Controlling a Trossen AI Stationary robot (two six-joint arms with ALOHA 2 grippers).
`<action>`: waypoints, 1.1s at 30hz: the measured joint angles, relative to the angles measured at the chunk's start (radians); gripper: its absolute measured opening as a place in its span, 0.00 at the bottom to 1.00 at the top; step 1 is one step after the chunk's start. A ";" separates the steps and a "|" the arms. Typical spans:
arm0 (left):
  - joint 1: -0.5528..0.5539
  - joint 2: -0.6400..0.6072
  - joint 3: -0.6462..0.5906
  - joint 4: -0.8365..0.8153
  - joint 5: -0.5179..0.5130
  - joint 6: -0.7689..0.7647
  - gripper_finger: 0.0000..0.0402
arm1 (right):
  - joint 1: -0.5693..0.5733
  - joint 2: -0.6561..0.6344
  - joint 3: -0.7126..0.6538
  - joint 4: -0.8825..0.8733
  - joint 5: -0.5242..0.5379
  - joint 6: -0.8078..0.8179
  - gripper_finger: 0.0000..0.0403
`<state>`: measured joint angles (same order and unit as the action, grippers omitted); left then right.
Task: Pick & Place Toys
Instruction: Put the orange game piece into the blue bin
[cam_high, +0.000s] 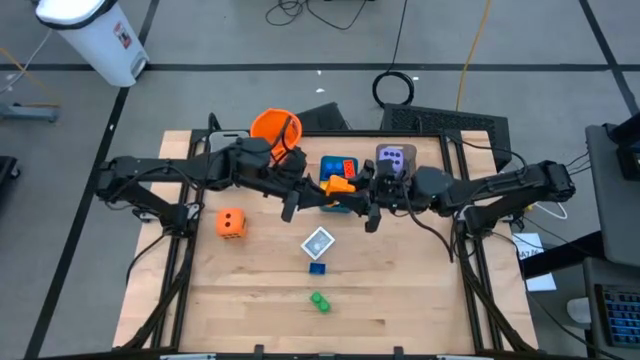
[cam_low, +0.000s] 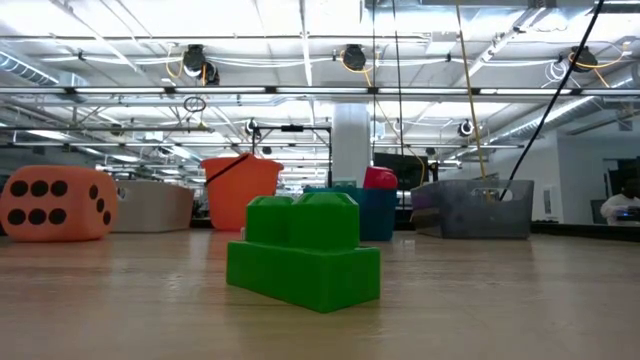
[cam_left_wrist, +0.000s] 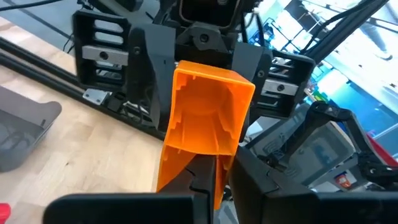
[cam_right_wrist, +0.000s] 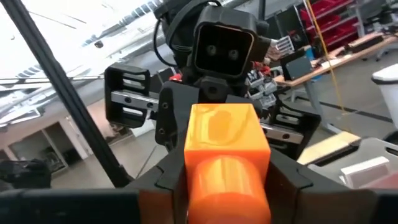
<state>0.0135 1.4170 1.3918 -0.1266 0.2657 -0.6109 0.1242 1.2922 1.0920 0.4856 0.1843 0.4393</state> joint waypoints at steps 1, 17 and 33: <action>0.000 0.000 0.000 0.003 0.002 0.000 0.10 | 0.000 0.000 0.000 0.009 -0.005 -0.003 0.32; 0.116 -0.043 0.002 0.049 0.269 -0.041 0.52 | -0.035 -0.052 0.013 0.058 0.001 -0.017 0.33; 0.313 -0.260 0.000 0.027 0.275 0.121 0.54 | -0.216 0.038 0.293 -0.644 -0.001 -0.079 0.33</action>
<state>0.3270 1.1573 1.3918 -0.1000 0.5412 -0.4902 -0.0917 1.3305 1.3846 -0.1587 0.1833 0.3608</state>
